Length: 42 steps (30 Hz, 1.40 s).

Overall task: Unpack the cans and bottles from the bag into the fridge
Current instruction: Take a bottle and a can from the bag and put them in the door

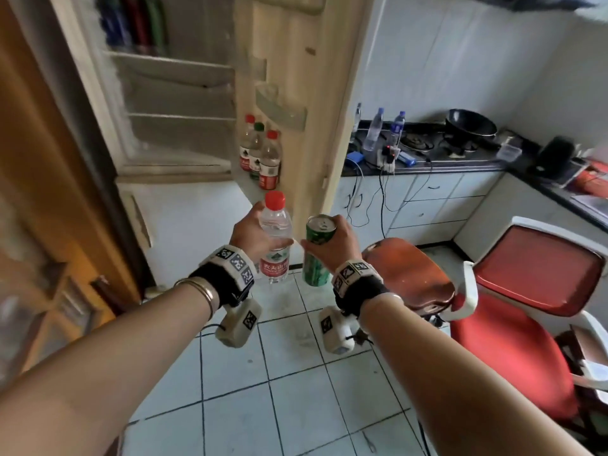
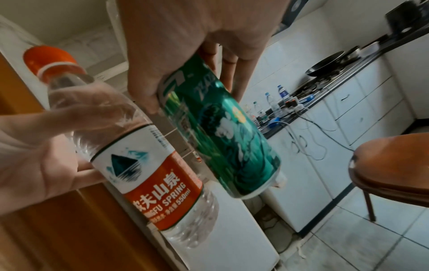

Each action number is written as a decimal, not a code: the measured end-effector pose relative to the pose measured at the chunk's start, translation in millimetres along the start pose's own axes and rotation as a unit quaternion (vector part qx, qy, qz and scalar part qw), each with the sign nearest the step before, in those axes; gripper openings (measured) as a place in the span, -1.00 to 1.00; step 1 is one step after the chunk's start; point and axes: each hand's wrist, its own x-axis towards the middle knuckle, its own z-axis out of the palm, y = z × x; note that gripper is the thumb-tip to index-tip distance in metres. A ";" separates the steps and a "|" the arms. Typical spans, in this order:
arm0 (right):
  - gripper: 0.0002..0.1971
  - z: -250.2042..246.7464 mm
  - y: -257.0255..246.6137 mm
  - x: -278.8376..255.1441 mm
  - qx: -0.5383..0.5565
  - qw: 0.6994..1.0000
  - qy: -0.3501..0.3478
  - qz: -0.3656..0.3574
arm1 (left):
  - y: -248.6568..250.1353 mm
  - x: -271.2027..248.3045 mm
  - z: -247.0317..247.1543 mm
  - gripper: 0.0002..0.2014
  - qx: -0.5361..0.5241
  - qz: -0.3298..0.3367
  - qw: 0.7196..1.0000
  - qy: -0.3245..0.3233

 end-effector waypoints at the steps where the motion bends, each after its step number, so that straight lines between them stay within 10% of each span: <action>1: -0.39 13.2 -12.0 8.8 0.005 1.000 0.002 -0.003 | -2.6 10.1 -15.9 -0.36 0.004 0.001 1.000 0.006; 22: -0.27 91.3 -95.4 178.4 -0.008 0.997 0.023 -0.068 | 22.1 193.6 -90.0 -0.43 -0.040 0.058 0.996 0.053; 30: -0.33 102.0 -103.8 214.5 0.004 0.999 0.037 -0.008 | 21.4 264.5 -95.5 -0.15 -0.055 0.100 0.992 -0.057; 37: -0.33 126.1 -123.5 224.9 0.017 0.992 0.106 0.072 | 25.1 307.8 -111.4 -0.41 -0.004 0.162 0.974 -0.161; 42: -0.36 134.2 -133.6 216.2 -0.013 0.974 0.198 0.111 | 0.9 346.9 -90.8 -0.05 0.023 0.171 0.960 -0.221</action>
